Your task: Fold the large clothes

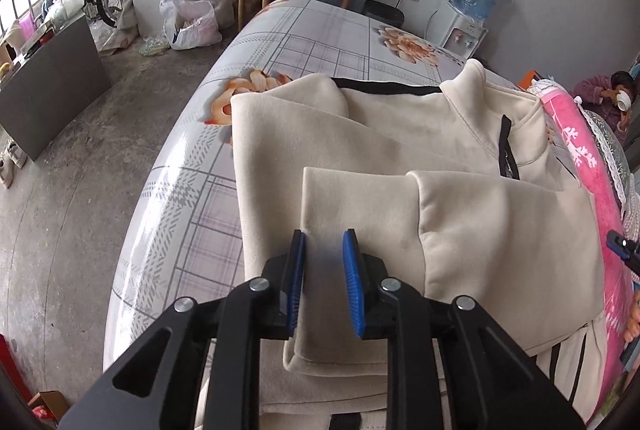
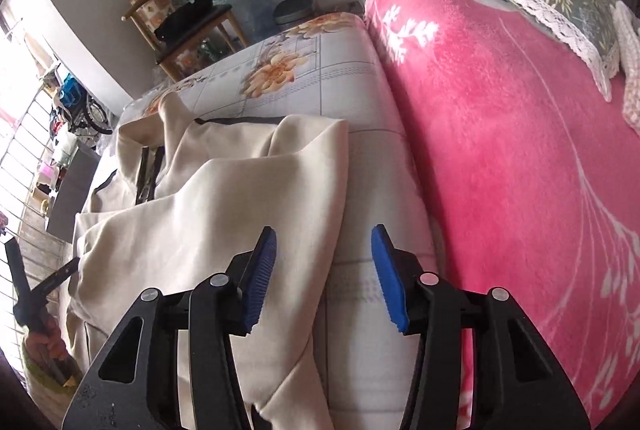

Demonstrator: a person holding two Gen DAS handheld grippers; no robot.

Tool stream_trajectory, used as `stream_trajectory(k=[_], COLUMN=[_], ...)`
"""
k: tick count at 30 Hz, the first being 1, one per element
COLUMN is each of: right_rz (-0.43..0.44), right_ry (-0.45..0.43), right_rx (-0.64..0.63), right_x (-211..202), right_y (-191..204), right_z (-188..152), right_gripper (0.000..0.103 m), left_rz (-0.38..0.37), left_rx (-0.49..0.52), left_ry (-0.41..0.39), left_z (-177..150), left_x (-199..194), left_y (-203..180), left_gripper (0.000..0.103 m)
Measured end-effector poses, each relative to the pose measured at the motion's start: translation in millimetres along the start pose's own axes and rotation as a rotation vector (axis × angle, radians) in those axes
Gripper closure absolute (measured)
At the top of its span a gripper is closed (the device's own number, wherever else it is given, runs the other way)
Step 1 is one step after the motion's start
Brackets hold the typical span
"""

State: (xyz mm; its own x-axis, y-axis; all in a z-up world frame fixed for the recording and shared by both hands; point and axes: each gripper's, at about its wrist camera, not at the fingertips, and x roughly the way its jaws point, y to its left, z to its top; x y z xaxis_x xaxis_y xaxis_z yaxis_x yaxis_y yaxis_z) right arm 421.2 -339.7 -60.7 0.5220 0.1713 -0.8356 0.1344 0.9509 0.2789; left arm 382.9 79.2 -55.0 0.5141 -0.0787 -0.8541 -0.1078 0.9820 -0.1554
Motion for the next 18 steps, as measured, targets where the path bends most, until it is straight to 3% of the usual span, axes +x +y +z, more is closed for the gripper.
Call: stream_trajectory(k=[4, 6, 8, 11, 16, 18], right_rz=[0.008, -0.003, 0.000, 0.052, -0.006, -0.003], right_ry=[0.008, -0.029, -0.102, -0.168, -0.126, -0.105], right_rx=[-0.010, -0.031, -0.026, 0.043, 0.072, 0.097], right_x=[21.5, 17.6, 0.7, -14.8, 12.4, 18.5], right_y=[1.4, 3.6, 2.1, -10.9, -22.5, -27.5], right_z=[12.9, 11.9, 7.3, 3.4, 1.4, 1.9], right_gripper=[0.099, 0.101, 0.102, 0.102, 0.103, 0.102], left_rz=[0.001, -0.009, -0.015, 0.008, 0.072, 0.076], left_rx=[0.026, 0.040, 0.059, 0.078, 0.072, 0.078], left_ry=[-0.033, -0.060, -0.138, -0.221, -0.103, -0.093], left_z=[-2.3, -2.2, -0.7, 4.9, 3.3, -2.4], left_x=[-3.2, -9.0, -25.3, -41.8, -2.4, 2.7], left_y=[2.7, 2.9, -1.5, -8.1, -6.2, -4.0], left_gripper=[0.099, 0.101, 0.101, 0.101, 0.101, 0.098])
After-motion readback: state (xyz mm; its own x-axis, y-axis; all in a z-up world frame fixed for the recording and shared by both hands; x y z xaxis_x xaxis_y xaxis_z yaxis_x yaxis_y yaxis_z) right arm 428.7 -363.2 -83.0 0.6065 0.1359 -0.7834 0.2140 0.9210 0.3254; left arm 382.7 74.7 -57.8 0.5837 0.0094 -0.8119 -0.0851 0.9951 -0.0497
